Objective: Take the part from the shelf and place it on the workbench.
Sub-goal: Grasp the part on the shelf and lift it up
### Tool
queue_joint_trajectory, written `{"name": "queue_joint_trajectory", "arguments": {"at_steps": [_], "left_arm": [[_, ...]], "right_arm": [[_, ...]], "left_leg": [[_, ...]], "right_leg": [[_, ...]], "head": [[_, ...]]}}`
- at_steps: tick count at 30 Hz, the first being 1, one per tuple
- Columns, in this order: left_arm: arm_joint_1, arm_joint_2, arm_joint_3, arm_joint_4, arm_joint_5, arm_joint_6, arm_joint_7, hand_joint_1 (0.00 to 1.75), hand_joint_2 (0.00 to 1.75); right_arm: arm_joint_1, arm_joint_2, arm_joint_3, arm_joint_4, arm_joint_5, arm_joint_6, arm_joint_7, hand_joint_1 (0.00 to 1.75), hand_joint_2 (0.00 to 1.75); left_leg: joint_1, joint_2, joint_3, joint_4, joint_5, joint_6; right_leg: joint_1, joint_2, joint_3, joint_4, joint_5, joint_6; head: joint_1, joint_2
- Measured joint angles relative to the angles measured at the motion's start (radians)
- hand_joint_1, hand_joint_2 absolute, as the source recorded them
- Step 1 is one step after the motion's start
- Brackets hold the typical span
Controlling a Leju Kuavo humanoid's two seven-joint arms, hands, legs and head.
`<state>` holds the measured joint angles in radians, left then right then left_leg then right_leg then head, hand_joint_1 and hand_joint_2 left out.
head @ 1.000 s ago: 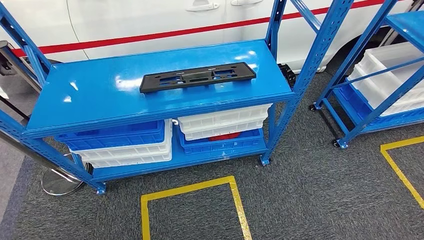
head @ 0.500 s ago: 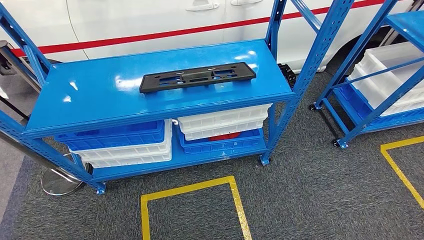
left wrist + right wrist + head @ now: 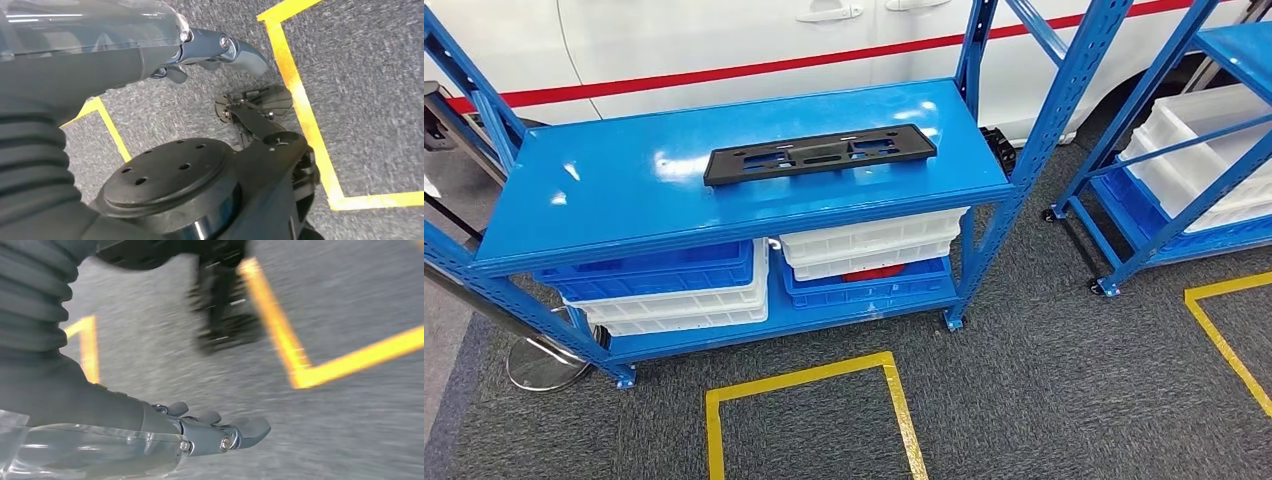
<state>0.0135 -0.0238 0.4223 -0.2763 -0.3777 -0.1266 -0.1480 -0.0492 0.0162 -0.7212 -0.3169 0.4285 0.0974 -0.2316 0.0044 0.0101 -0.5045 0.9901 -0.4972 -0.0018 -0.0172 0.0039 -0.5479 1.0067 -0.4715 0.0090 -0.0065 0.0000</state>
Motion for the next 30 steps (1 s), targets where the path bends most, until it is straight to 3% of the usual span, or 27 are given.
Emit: {"name": "queue_joint_trajectory", "arguments": {"at_steps": [5,8,10,12,13,14,15,17,19,22,24,25,27,28,29,30], "left_arm": [[-0.008,-0.001,0.029,0.008,-0.015,-0.011,-0.007,0.0,0.0],[-0.013,-0.004,0.044,0.012,-0.019,-0.018,-0.012,0.0,0.0],[-0.016,-0.007,0.052,0.014,-0.022,-0.022,-0.015,0.0,0.0],[-0.017,-0.01,0.06,0.016,-0.025,-0.025,-0.016,0.0,0.0],[-0.017,-0.012,0.064,0.017,-0.027,-0.027,-0.016,0.0,0.0],[-0.018,-0.014,0.069,0.019,-0.028,-0.029,-0.017,0.0,0.0],[-0.018,-0.016,0.073,0.021,-0.028,-0.032,-0.017,0.0,0.0],[-0.018,-0.02,0.08,0.023,-0.029,-0.036,-0.018,0.0,0.0],[-0.021,-0.021,0.089,0.023,-0.03,-0.04,-0.02,0.0,0.0],[-0.024,-0.021,0.097,0.023,-0.031,-0.044,-0.023,0.0,0.0],[-0.024,-0.022,0.101,0.023,-0.031,-0.046,-0.023,0.0,0.0],[-0.024,-0.022,0.105,0.023,-0.032,-0.048,-0.024,0.0,0.0],[-0.025,-0.023,0.114,0.024,-0.034,-0.053,-0.026,0.0,0.0],[-0.025,-0.023,0.119,0.025,-0.035,-0.055,-0.027,0.0,0.0],[-0.025,-0.023,0.123,0.026,-0.036,-0.058,-0.028,0.0,0.0],[-0.025,-0.023,0.127,0.027,-0.037,-0.06,-0.03,0.0,0.0]], "right_arm": [[-0.019,0.004,-0.008,-0.126,-0.052,0.025,-0.074,0.0,0.0],[-0.021,0.004,0.004,-0.231,-0.077,0.017,-0.107,0.0,0.0],[-0.022,0.0,0.02,-0.3,-0.088,0.006,-0.126,0.0,0.0],[-0.022,-0.006,0.042,-0.365,-0.094,-0.01,-0.142,0.0,0.0],[-0.022,-0.009,0.054,-0.397,-0.096,-0.019,-0.149,0.0,0.0],[-0.021,-0.012,0.068,-0.431,-0.097,-0.028,-0.156,0.0,0.0],[-0.021,-0.016,0.082,-0.465,-0.097,-0.037,-0.164,0.0,0.0],[-0.024,-0.024,0.114,-0.532,-0.098,-0.052,-0.179,0.0,0.0],[-0.028,-0.031,0.149,-0.592,-0.099,-0.065,-0.193,0.0,0.0],[-0.03,-0.035,0.179,-0.643,-0.1,-0.075,-0.204,0.0,0.0],[-0.027,-0.038,0.202,-0.694,-0.101,-0.079,-0.212,0.0,0.0],[-0.028,-0.04,0.221,-0.727,-0.101,-0.082,-0.218,0.0,0.0],[-0.036,-0.045,0.259,-0.787,-0.102,-0.087,-0.233,0.0,0.0],[-0.037,-0.047,0.276,-0.814,-0.103,-0.089,-0.238,0.0,0.0],[-0.037,-0.048,0.294,-0.842,-0.103,-0.091,-0.244,0.0,0.0],[-0.038,-0.049,0.314,-0.87,-0.103,-0.093,-0.25,0.0,0.0]], "left_leg": [[-0.003,0.0,-0.004,0.007,-0.002,0.009],[0.002,0.003,0.003,-0.01,0.01,0.023],[0.009,0.008,0.011,-0.023,0.019,0.031],[0.009,0.009,0.011,-0.023,0.019,0.032],[0.01,0.009,0.012,-0.023,0.018,0.031],[0.011,0.009,0.014,-0.022,0.015,0.029],[0.013,0.009,0.018,-0.02,0.011,0.025],[0.017,0.008,0.023,-0.011,-0.002,0.012],[0.015,0.008,0.022,0.002,-0.015,-0.004],[0.015,0.009,0.019,0.006,-0.024,-0.019],[0.018,0.005,0.005,0.043,-0.052,-0.026],[0.018,0.002,-0.019,0.094,-0.08,-0.027],[0.017,0.0,-0.094,0.239,-0.14,-0.025],[0.016,0.0,-0.128,0.296,-0.154,-0.021],[0.014,-0.001,-0.147,0.319,-0.147,-0.017],[0.011,0.0,-0.148,0.303,-0.12,-0.01]], "right_leg": [[-0.003,0.0,0.0,-0.001,0.003,0.008],[-0.004,0.001,-0.003,0.008,-0.005,0.019],[-0.006,0.0,-0.04,0.086,-0.05,0.026],[-0.009,0.0,-0.111,0.222,-0.104,0.033],[-0.011,-0.001,-0.139,0.268,-0.111,0.037],[-0.014,-0.001,-0.15,0.278,-0.098,0.041],[-0.016,-0.002,-0.14,0.246,-0.065,0.044],[-0.02,-0.008,-0.084,0.116,0.009,0.05],[-0.017,-0.009,-0.05,0.034,0.03,0.039],[-0.011,-0.006,-0.051,0.03,0.016,0.007],[-0.01,-0.006,-0.05,0.03,0.014,-0.008],[-0.009,-0.004,-0.049,0.03,0.013,-0.014],[-0.002,-0.002,-0.047,0.03,0.01,-0.023],[0.003,-0.003,-0.044,0.03,0.008,-0.026],[0.008,-0.005,-0.041,0.03,0.005,-0.03],[0.013,-0.007,-0.036,0.03,0.003,-0.033]], "head": [[0.0,0.0],[0.001,0.0],[0.002,0.0],[0.003,0.0],[0.003,0.0],[0.003,0.0],[0.003,0.0],[0.003,0.0],[0.005,0.0],[0.006,0.0],[0.005,0.0],[0.004,0.0],[0.004,0.0],[0.004,0.0],[0.004,0.0],[0.004,0.0]]}}
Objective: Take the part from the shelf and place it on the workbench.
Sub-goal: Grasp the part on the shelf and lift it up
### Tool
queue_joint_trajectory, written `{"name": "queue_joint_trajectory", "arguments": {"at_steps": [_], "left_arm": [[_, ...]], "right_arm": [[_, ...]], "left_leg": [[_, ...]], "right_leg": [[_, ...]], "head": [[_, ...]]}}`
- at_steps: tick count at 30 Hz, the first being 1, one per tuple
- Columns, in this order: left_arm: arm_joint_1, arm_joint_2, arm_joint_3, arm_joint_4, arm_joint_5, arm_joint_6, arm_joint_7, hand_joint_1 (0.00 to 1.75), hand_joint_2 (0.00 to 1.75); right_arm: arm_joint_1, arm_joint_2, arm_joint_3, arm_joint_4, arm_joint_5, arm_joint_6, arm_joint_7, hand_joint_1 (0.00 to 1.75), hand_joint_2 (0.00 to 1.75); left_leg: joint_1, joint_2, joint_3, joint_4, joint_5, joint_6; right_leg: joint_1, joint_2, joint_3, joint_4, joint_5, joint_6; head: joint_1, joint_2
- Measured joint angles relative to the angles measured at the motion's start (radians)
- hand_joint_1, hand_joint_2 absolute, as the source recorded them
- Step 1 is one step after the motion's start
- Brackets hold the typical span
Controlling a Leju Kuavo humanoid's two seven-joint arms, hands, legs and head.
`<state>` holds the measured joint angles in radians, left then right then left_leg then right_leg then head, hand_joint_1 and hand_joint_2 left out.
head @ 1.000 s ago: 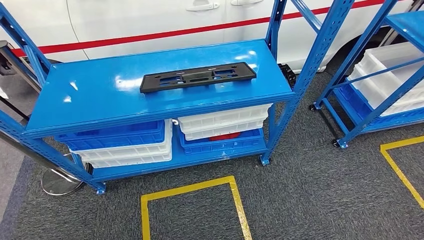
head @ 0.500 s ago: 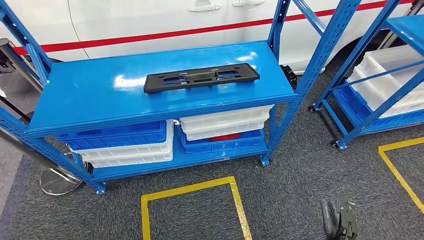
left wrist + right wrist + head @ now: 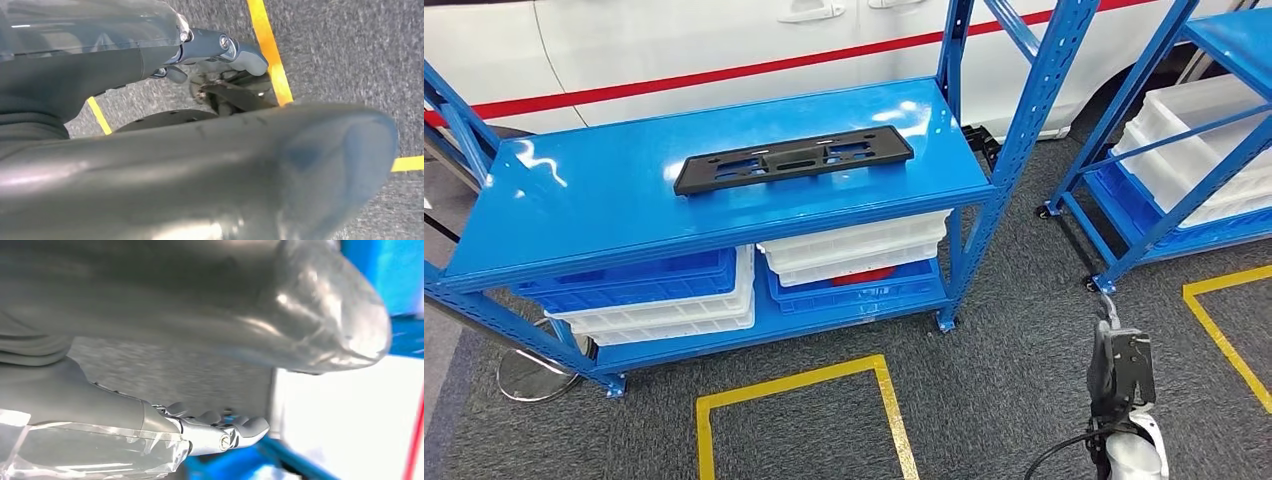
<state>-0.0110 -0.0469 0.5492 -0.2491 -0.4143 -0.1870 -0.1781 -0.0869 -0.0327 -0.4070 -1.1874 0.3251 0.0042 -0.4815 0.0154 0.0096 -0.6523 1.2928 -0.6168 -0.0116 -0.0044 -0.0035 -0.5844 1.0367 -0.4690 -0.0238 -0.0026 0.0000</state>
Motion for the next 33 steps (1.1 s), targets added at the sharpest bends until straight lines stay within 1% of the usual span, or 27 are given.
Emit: {"name": "queue_joint_trajectory", "arguments": {"at_steps": [2,3,4,5,7,9,11,12,13,14,15,16,17,18,19,20,21,23,24,25,26,28,29,30,31,32,33], "left_arm": [[0.0,0.0,0.008,0.002,-0.001,-0.005,-0.004,0.0,0.0],[-0.002,0.0,0.012,0.003,-0.002,-0.006,-0.005,0.0,0.0],[-0.004,0.0,0.016,0.003,-0.002,-0.009,-0.006,0.0,0.0],[-0.006,0.0,0.019,0.003,-0.002,-0.011,-0.008,0.0,0.0],[-0.008,-0.001,0.027,0.003,-0.002,-0.018,-0.012,0.0,0.0],[-0.008,-0.004,0.04,0.004,-0.003,-0.023,-0.016,0.0,0.0],[-0.01,-0.008,0.052,0.004,-0.004,-0.029,-0.02,0.0,0.0],[-0.011,-0.01,0.057,0.004,-0.005,-0.032,-0.022,0.0,0.0],[-0.012,-0.012,0.063,0.004,-0.005,-0.035,-0.024,0.0,0.0],[-0.012,-0.015,0.068,0.005,-0.005,-0.038,-0.025,0.0,0.0],[-0.012,-0.017,0.075,0.006,-0.005,-0.041,-0.026,0.0,0.0],[-0.012,-0.02,0.082,0.007,-0.005,-0.045,-0.028,0.0,0.0],[-0.013,-0.022,0.09,0.009,-0.005,-0.049,-0.03,0.0,0.0],[-0.014,-0.023,0.098,0.01,-0.004,-0.052,-0.033,0.0,0.0],[-0.016,-0.025,0.107,0.012,-0.003,-0.056,-0.036,0.0,0.0],[-0.018,-0.027,0.115,0.013,-0.002,-0.061,-0.039,0.0,0.0],[-0.019,-0.028,0.124,0.014,0.0,-0.065,-0.042,0.0,0.0],[-0.019,-0.031,0.14,0.017,0.003,-0.074,-0.049,0.0,0.0],[-0.019,-0.032,0.147,0.018,0.005,-0.078,-0.053,0.0,0.0],[-0.02,-0.032,0.153,0.019,0.007,-0.082,-0.057,0.0,0.0],[-0.02,-0.032,0.159,0.02,0.008,-0.086,-0.061,0.0,0.0],[-0.02,-0.033,0.169,0.023,0.007,-0.092,-0.066,0.0,0.0],[-0.019,-0.034,0.172,0.024,0.007,-0.094,-0.068,0.0,0.0],[-0.019,-0.034,0.175,0.025,0.007,-0.094,-0.069,0.0,0.0],[-0.019,-0.034,0.177,0.027,0.007,-0.094,-0.07,0.0,0.0],[-0.019,-0.034,0.179,0.027,0.007,-0.095,-0.071,0.0,0.0],[-0.019,-0.034,0.181,0.028,0.008,-0.095,-0.071,0.0,0.0]], "right_arm": [[-0.004,-0.004,0.044,-0.059,0.003,-0.004,-0.012,0.0,0.0],[-0.007,-0.006,0.064,-0.085,0.005,-0.005,-0.017,0.0,0.0],[-0.009,-0.008,0.081,-0.108,0.008,-0.006,-0.022,0.0,0.0],[-0.01,-0.009,0.096,-0.132,0.012,-0.008,-0.026,0.0,0.0],[-0.013,-0.013,0.137,-0.199,0.021,-0.01,-0.035,0.0,0.0],[-0.021,-0.022,0.194,-0.278,0.028,-0.013,-0.046,0.0,0.0],[-0.03,-0.032,0.245,-0.343,0.033,-0.016,-0.055,0.0,0.0],[-0.032,-0.036,0.266,-0.37,0.036,-0.018,-0.058,0.0,0.0],[-0.033,-0.039,0.285,-0.395,0.038,-0.019,-0.061,0.0,0.0],[-0.033,-0.042,0.304,-0.421,0.041,-0.02,-0.064,0.0,0.0],[-0.034,-0.045,0.325,-0.45,0.043,-0.021,-0.068,0.0,0.0],[-0.037,-0.049,0.347,-0.481,0.045,-0.022,-0.072,0.0,0.0],[-0.042,-0.055,0.372,-0.514,0.048,-0.023,-0.078,0.0,0.0],[-0.049,-0.06,0.399,-0.545,0.051,-0.024,-0.083,0.0,0.0],[-0.056,-0.064,0.424,-0.575,0.054,-0.025,-0.087,0.0,0.0],[-0.061,-0.069,0.449,-0.604,0.057,-0.026,-0.092,0.0,0.0],[-0.064,-0.073,0.471,-0.632,0.059,-0.026,-0.097,0.0,0.0],[-0.069,-0.08,0.512,-0.685,0.062,-0.028,-0.105,0.0,0.0],[-0.072,-0.082,0.531,-0.709,0.064,-0.029,-0.11,0.0,0.0],[-0.076,-0.085,0.548,-0.729,0.065,-0.03,-0.113,0.0,0.0],[-0.078,-0.087,0.565,-0.748,0.067,-0.031,-0.117,0.0,0.0],[-0.08,-0.09,0.589,-0.77,0.07,-0.032,-0.12,0.0,0.0],[-0.08,-0.091,0.597,-0.777,0.07,-0.032,-0.122,0.0,0.0],[-0.08,-0.091,0.604,-0.782,0.07,-0.032,-0.124,0.0,0.0],[-0.08,-0.091,0.609,-0.787,0.07,-0.032,-0.125,0.0,0.0],[-0.081,-0.092,0.613,-0.792,0.07,-0.032,-0.126,0.0,0.0],[-0.081,-0.092,0.616,-0.796,0.069,-0.032,-0.127,0.0,0.0]], "left_leg": [[-0.012,0.01,0.044,-0.126,0.085,0.022],[-0.019,0.02,0.069,-0.191,0.115,0.033],[-0.025,0.029,0.086,-0.236,0.133,0.041],[-0.03,0.033,0.092,-0.256,0.136,0.045],[-0.03,0.021,0.093,-0.27,0.141,0.048],[-0.024,0.012,0.101,-0.289,0.154,0.053],[-0.02,0.006,0.108,-0.301,0.162,0.057],[-0.019,0.003,0.107,-0.302,0.162,0.058],[-0.018,0.0,0.107,-0.301,0.161,0.058],[-0.017,-0.003,0.108,-0.3,0.16,0.056],[-0.015,-0.005,0.109,-0.298,0.157,0.053],[-0.013,-0.007,0.11,-0.294,0.153,0.049],[-0.011,-0.008,0.11,-0.288,0.148,0.043],[-0.01,-0.009,0.109,-0.28,0.141,0.036],[-0.01,-0.01,0.106,-0.274,0.136,0.029],[-0.011,-0.01,0.103,-0.269,0.132,0.022],[-0.012,-0.011,0.101,-0.268,0.131,0.016],[-0.01,-0.011,0.103,-0.268,0.127,0.005],[-0.009,-0.011,0.1,-0.256,0.117,0.0],[-0.007,-0.01,0.086,-0.224,0.097,-0.005],[-0.006,-0.01,0.061,-0.17,0.07,-0.008],[-0.004,-0.01,-0.008,-0.036,0.019,-0.013],[-0.004,-0.01,-0.032,0.005,0.013,-0.013],[-0.004,-0.01,-0.039,0.009,0.027,-0.013],[-0.004,-0.01,-0.027,-0.025,0.059,-0.01],[-0.004,-0.01,0.001,-0.092,0.1,-0.005],[-0.006,-0.01,0.032,-0.159,0.129,0.001]], "right_leg": [[0.007,-0.005,0.011,0.0,-0.006,-0.003],[0.011,-0.009,0.016,0.0,-0.01,-0.002],[0.013,-0.015,0.019,0.0,-0.013,0.001],[0.013,-0.022,0.019,0.0,-0.014,0.004],[0.012,-0.037,0.019,0.0,-0.016,0.013],[0.01,-0.03,0.012,0.021,-0.034,0.024],[0.004,-0.009,-0.028,0.11,-0.085,0.034],[0.0,-0.002,-0.061,0.175,-0.115,0.038],[-0.004,0.0,-0.091,0.23,-0.132,0.043],[-0.009,0.0,-0.11,0.259,-0.132,0.048],[-0.014,0.0,-0.112,0.251,-0.111,0.053],[-0.018,0.0,-0.096,0.207,-0.073,0.058],[-0.023,0.0,-0.07,0.141,-0.033,0.062],[-0.023,0.0,-0.043,0.079,-0.006,0.063],[-0.023,0.001,-0.025,0.036,0.008,0.06],[-0.02,0.002,-0.016,0.015,0.008,0.055],[-0.017,0.003,-0.015,0.012,0.003,0.048],[-0.018,0.003,-0.014,0.007,0.002,0.032],[-0.019,0.003,-0.011,0.003,0.002,0.025],[-0.021,0.002,-0.007,0.0,0.002,0.019],[-0.021,0.001,-0.004,-0.002,0.0,0.014],[-0.018,0.001,-0.001,-0.002,-0.003,0.008],[-0.016,0.001,0.002,-0.002,-0.006,0.007],[-0.016,0.002,0.005,-0.002,-0.009,0.006],[-0.015,0.003,0.01,-0.002,-0.012,0.007],[-0.015,0.004,0.017,-0.002,-0.016,0.009],[-0.014,0.005,0.023,-0.002,-0.021,0.012]], "head": [[0.0,0.0],[0.001,0.0],[0.002,0.0],[0.003,0.0],[0.003,0.0],[0.003,0.0],[0.004,0.0],[0.004,0.0],[0.004,0.0],[0.004,0.0],[0.004,0.0],[0.004,0.0],[0.004,0.0],[0.005,0.0],[0.004,0.0],[0.004,0.0],[0.004,0.0],[0.004,0.0],[0.003,0.0],[0.001,0.0],[-0.001,0.0],[-0.002,0.0],[-0.002,0.0],[-0.002,0.0],[-0.002,0.0],[-0.002,0.0],[-0.002,0.0]]}}
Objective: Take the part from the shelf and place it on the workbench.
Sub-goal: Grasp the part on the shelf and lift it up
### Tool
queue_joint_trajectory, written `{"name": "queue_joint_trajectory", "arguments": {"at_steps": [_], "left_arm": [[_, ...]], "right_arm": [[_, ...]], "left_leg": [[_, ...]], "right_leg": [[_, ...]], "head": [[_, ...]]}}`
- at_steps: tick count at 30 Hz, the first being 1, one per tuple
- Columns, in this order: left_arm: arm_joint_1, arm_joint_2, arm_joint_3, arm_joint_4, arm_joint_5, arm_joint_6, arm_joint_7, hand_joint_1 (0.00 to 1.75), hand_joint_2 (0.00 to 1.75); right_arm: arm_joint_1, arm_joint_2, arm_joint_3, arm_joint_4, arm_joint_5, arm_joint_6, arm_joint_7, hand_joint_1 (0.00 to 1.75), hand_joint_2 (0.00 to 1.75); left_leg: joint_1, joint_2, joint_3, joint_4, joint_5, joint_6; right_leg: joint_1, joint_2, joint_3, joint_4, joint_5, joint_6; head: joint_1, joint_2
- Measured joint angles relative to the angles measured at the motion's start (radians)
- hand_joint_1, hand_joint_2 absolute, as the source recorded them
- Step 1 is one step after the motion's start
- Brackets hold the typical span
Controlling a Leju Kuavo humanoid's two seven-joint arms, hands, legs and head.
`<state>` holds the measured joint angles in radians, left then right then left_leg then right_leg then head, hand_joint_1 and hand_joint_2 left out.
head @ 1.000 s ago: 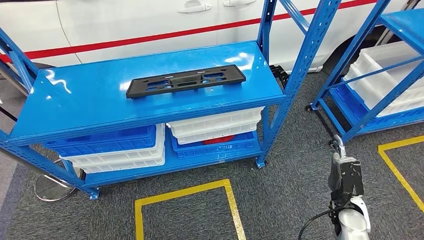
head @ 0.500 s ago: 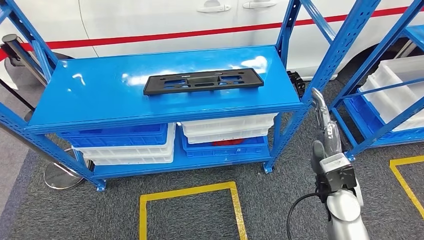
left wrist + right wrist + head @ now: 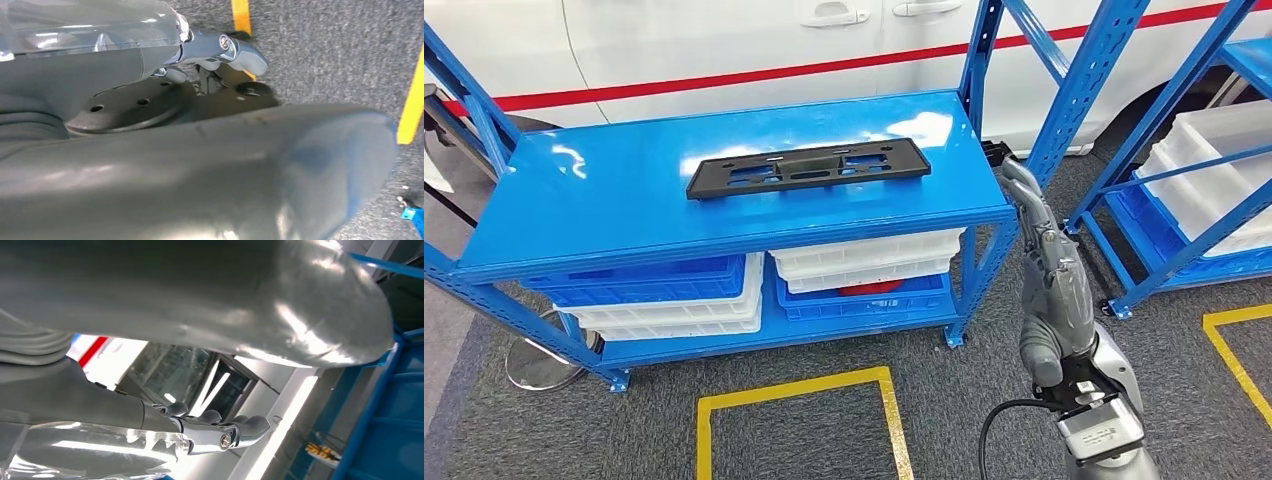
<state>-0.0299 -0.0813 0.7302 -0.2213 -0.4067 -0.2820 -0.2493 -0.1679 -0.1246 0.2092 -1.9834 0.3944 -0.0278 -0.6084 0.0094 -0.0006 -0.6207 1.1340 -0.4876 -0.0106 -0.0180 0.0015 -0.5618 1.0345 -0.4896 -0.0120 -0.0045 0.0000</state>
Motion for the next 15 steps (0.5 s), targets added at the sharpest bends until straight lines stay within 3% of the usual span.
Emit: {"name": "queue_joint_trajectory", "arguments": {"at_steps": [2,5,7,10,11,12,13,15], "left_arm": [[-0.001,0.0,0.005,0.0,0.0,0.0,-0.002,0.0,0.0],[0.0,0.0,0.011,0.001,0.001,-0.001,-0.004,0.0,0.0],[0.002,0.0,0.013,0.001,0.0,-0.001,-0.006,0.0,0.0],[0.0,-0.002,0.013,0.001,-0.004,-0.002,-0.007,0.0,0.0],[0.0,-0.003,0.013,0.001,-0.006,-0.003,-0.008,0.0,0.0],[0.0,-0.003,0.013,0.001,-0.007,-0.003,-0.008,0.0,0.0],[0.0,-0.003,0.013,0.001,-0.008,-0.003,-0.008,0.0,0.0],[0.002,-0.005,0.013,0.001,-0.01,-0.004,-0.008,0.0,0.0]], "right_arm": [[-0.001,-0.001,0.005,-0.006,-0.002,0.0,-0.001,0.0,0.0],[-0.002,-0.003,0.008,-0.011,-0.008,-0.001,-0.003,0.0,0.0],[-0.003,-0.007,0.01,-0.014,-0.011,-0.002,-0.006,0.0,0.0],[-0.001,-0.012,0.011,-0.017,-0.013,-0.004,-0.008,0.0,0.0],[0.001,-0.013,0.012,-0.017,-0.013,-0.005,-0.008,0.0,0.0],[0.003,-0.014,0.012,-0.017,-0.013,-0.006,-0.009,0.0,0.0],[0.004,-0.016,0.013,-0.017,-0.013,-0.008,-0.009,0.0,0.0],[0.006,-0.017,0.013,-0.019,-0.013,-0.01,-0.011,0.0,0.0]], "left_leg": [[-0.006,0.0,0.041,-0.091,0.023,0.012],[-0.007,-0.001,0.053,-0.119,0.018,0.027],[-0.003,-0.002,0.071,-0.13,0.018,0.039],[-0.004,-0.002,0.086,-0.133,0.01,0.05],[-0.005,-0.002,0.091,-0.133,0.005,0.051],[-0.005,-0.003,0.098,-0.133,-0.002,0.051],[-0.005,-0.004,0.108,-0.132,-0.01,0.049],[-0.005,-0.005,0.132,-0.133,-0.028,0.044]], "right_leg": [[0.002,0.0,0.005,-0.001,-0.005,0.01],[0.002,-0.001,0.007,0.005,0.001,0.029],[0.0,-0.001,-0.008,0.045,-0.018,0.038],[-0.001,-0.001,-0.11,0.213,-0.092,0.048],[-0.001,-0.001,-0.145,0.258,-0.101,0.05],[-0.001,-0.001,-0.164,0.27,-0.089,0.05],[-0.001,-0.001,-0.163,0.245,-0.057,0.049],[0.0,-0.001,-0.12,0.123,0.035,0.04]], "head": [[0.0,0.0],[0.0,0.0],[0.0,0.0],[0.0,0.0],[0.0,0.0],[0.0,0.0],[0.001,0.0],[0.001,0.0]]}}
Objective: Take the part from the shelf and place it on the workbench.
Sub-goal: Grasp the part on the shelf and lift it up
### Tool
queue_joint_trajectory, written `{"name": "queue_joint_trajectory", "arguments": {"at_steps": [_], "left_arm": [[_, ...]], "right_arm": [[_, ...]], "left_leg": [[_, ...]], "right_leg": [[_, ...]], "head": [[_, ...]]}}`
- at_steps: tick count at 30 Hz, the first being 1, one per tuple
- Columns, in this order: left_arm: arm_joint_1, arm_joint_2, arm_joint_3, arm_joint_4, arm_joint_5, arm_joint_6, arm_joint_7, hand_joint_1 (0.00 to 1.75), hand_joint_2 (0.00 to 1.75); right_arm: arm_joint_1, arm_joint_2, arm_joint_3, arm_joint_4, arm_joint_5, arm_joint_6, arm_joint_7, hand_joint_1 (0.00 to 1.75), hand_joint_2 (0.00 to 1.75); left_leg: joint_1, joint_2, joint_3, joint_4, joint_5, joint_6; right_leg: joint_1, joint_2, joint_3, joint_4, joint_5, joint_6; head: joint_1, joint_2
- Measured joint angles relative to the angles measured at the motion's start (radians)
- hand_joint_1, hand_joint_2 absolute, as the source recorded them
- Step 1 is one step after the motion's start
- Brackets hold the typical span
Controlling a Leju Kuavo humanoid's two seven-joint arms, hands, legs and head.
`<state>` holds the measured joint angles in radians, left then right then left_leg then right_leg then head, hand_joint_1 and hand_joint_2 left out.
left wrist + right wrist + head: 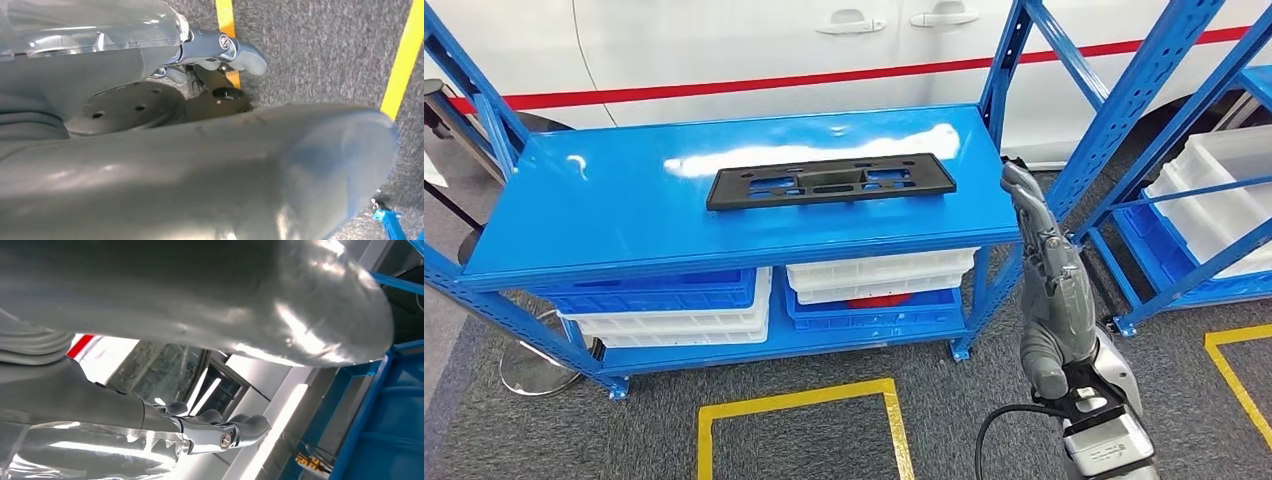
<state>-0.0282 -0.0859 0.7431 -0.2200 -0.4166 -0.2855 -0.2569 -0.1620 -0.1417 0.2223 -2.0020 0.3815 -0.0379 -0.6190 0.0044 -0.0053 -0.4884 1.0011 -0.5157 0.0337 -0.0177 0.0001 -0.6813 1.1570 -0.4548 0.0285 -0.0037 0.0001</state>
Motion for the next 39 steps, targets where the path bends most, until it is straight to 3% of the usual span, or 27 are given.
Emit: {"name": "queue_joint_trajectory", "arguments": {"at_steps": [2,5,7,8,10,11,12,13,15,17,18,21,23,26,27,28,29,31,32,33,34,37,39], "left_arm": [[-0.002,-0.002,0.0,0.001,-0.002,0.0,0.002,0.0,0.0],[-0.005,-0.002,0.0,0.002,-0.007,0.008,0.01,0.0,0.0],[-0.006,-0.001,0.0,0.003,-0.009,0.016,0.017,0.0,0.0],[-0.006,0.0,0.0,0.003,-0.009,0.02,0.02,0.0,0.0],[-0.006,0.0,0.0,0.003,-0.009,0.025,0.025,0.0,0.0],[-0.005,0.0,0.0,0.003,-0.009,0.026,0.027,0.0,0.0],[-0.003,0.0,0.0,0.003,-0.009,0.026,0.028,0.0,0.0],[-0.002,0.0,0.0,0.003,-0.009,0.026,0.029,0.0,0.0],[0.002,0.002,0.0,0.003,-0.009,0.026,0.03,0.0,0.0],[0.004,0.004,0.0,0.004,-0.009,0.027,0.029,0.0,0.0],[0.004,0.005,0.0,0.004,-0.009,0.028,0.028,0.0,0.0],[0.004,0.008,0.001,0.005,-0.008,0.034,0.027,0.0,0.0],[0.005,0.01,0.002,0.005,-0.008,0.042,0.028,0.0,0.0],[0.005,0.014,0.006,0.005,-0.006,0.06,0.038,0.0,0.0],[0.006,0.016,0.008,0.005,-0.006,0.067,0.045,0.0,0.0],[0.008,0.018,0.011,0.005,-0.006,0.074,0.051,0.0,0.0],[0.01,0.021,0.014,0.005,-0.006,0.082,0.059,0.0,0.0],[0.015,0.025,0.022,0.005,-0.004,0.097,0.073,0.0,0.0],[0.017,0.027,0.025,0.006,-0.003,0.103,0.078,0.0,0.0],[0.018,0.029,0.028,0.006,-0.002,0.109,0.082,0.0,0.0],[0.019,0.031,0.03,0.006,0.0,0.112,0.085,0.0,0.0],[0.02,0.042,0.039,0.006,0.003,0.119,0.086,0.0,0.0],[0.019,0.046,0.045,0.006,0.004,0.119,0.081,0.0,0.0]], "right_arm": [[0.001,-0.001,0.0,-0.002,0.0,-0.001,-0.002,0.0,0.0],[0.001,-0.001,0.001,-0.005,0.0,-0.003,-0.005,0.0,0.0],[-0.003,-0.002,0.001,-0.006,0.0,-0.004,-0.006,0.0,0.0],[-0.005,-0.002,0.001,-0.007,0.0,-0.004,-0.007,0.0,0.0],[-0.009,-0.002,0.001,-0.007,-0.002,-0.004,-0.007,0.0,0.0],[-0.009,-0.002,0.001,-0.007,-0.003,-0.003,-0.007,0.0,0.0],[-0.009,-0.002,0.001,-0.007,-0.003,-0.003,-0.007,0.0,0.0],[-0.009,-0.002,0.001,-0.006,-0.004,-0.003,-0.007,0.0,0.0],[-0.008,-0.003,0.001,-0.006,-0.006,-0.003,-0.007,0.0,0.0],[-0.007,-0.003,0.001,-0.005,-0.01,-0.004,-0.007,0.0,0.0],[-0.005,-0.003,0.001,-0.004,-0.012,-0.005,-0.008,0.0,0.0],[-0.002,-0.006,0.001,-0.004,-0.016,-0.011,-0.009,0.0,0.0],[-0.001,-0.009,0.001,-0.004,-0.018,-0.018,-0.009,0.0,0.0],[0.015,-0.012,-0.006,-0.004,-0.025,-0.032,-0.004,0.0,0.0],[0.023,-0.012,-0.009,-0.004,-0.031,-0.035,0.0,0.0,0.0],[0.03,-0.013,-0.015,-0.004,-0.037,-0.037,0.004,0.0,0.0],[0.036,-0.013,-0.02,-0.005,-0.045,-0.038,0.009,0.0,0.0],[0.045,-0.015,-0.034,-0.008,-0.058,-0.038,0.018,0.0,0.0],[0.049,-0.016,-0.04,-0.009,-0.064,-0.037,0.022,0.0,0.0],[0.053,-0.017,-0.046,-0.01,-0.068,-0.037,0.026,0.0,0.0],[0.056,-0.019,-0.051,-0.011,-0.071,-0.036,0.029,0.0,0.0],[0.062,-0.022,-0.066,-0.014,-0.075,-0.035,0.043,0.0,0.0],[0.063,-0.023,-0.072,-0.014,-0.077,-0.022,0.069,0.0,0.0]], "left_leg": [[-0.001,-0.001,0.012,0.0,-0.015,-0.01],[-0.004,0.0,0.023,0.006,-0.025,-0.028],[-0.002,0.0,0.01,0.051,-0.032,-0.036],[-0.001,0.0,-0.017,0.102,-0.047,-0.04],[0.002,0.0,-0.099,0.234,-0.098,-0.05],[0.003,0.0,-0.139,0.283,-0.118,-0.052],[0.004,0.0,-0.166,0.303,-0.119,-0.053],[0.004,0.0,-0.177,0.288,-0.098,-0.052],[0.005,0.001,-0.161,0.174,0.003,-0.046],[0.0,0.002,-0.144,0.072,0.075,-0.036],[-0.004,0.003,-0.14,0.047,0.088,-0.03],[-0.006,0.004,-0.118,0.022,0.08,-0.009],[-0.003,0.003,-0.094,0.01,0.074,0.003],[-0.005,0.0,-0.071,0.006,0.056,0.012],[-0.006,-0.001,-0.062,0.006,0.047,0.013],[-0.006,-0.002,-0.051,0.006,0.038,0.012],[-0.007,-0.002,-0.037,0.006,0.028,0.011],[-0.009,-0.003,-0.01,0.006,0.007,0.007],[-0.01,-0.003,-0.002,0.006,-0.001,0.002],[-0.011,-0.003,0.001,0.005,-0.009,-0.003],[-0.011,-0.003,0.004,0.006,-0.012,-0.009],[-0.013,-0.001,0.011,0.03,-0.021,-0.023],[-0.008,-0.001,-0.034,0.116,-0.05,-0.034]], "right_leg": [[0.007,-0.001,0.031,-0.094,0.033,-0.012],[0.01,0.0,0.043,-0.119,0.026,-0.033],[0.006,0.001,0.066,-0.131,0.018,-0.045],[0.005,0.001,0.077,-0.136,0.013,-0.049],[0.004,0.0,0.095,-0.14,-0.001,-0.054],[0.004,0.001,0.104,-0.14,-0.009,-0.054],[0.004,0.002,0.115,-0.14,-0.018,-0.054],[0.004,0.003,0.128,-0.14,-0.028,-0.053],[0.004,0.004,0.156,-0.141,-0.049,-0.048],[0.005,0.005,0.174,-0.14,-0.067,-0.038],[0.005,0.006,0.178,-0.14,-0.073,-0.032],[0.004,0.006,0.188,-0.13,-0.079,-0.011],[0.002,0.005,0.167,-0.078,-0.101,-0.002],[0.002,0.005,0.048,0.092,-0.161,0.004],[0.002,0.005,0.013,0.124,-0.165,0.003],[0.002,0.005,-0.005,0.121,-0.148,0.001],[0.003,0.004,-0.005,0.083,-0.109,-0.004],[0.01,0.003,0.02,-0.036,-0.011,-0.015],[0.015,0.002,0.03,-0.084,0.014,-0.021],[0.019,0.002,0.035,-0.109,0.028,-0.027],[0.021,0.002,0.036,-0.116,0.023,-0.033],[0.014,0.005,0.063,-0.134,0.021,-0.047],[0.009,0.003,0.083,-0.143,0.015,-0.056]], "head": [[0.0,0.0],[0.0,0.0],[-0.001,0.0],[-0.002,0.0],[-0.003,0.0],[-0.003,0.0],[-0.003,0.0],[-0.003,0.0],[-0.003,0.0],[-0.003,0.0],[-0.003,0.0],[-0.004,0.0],[-0.003,0.0],[-0.001,0.0],[-0.001,0.0],[-0.001,0.0],[-0.001,0.0],[-0.002,0.0],[-0.003,0.0],[-0.003,0.0],[-0.004,0.0],[-0.004,0.0],[-0.006,0.0]]}}
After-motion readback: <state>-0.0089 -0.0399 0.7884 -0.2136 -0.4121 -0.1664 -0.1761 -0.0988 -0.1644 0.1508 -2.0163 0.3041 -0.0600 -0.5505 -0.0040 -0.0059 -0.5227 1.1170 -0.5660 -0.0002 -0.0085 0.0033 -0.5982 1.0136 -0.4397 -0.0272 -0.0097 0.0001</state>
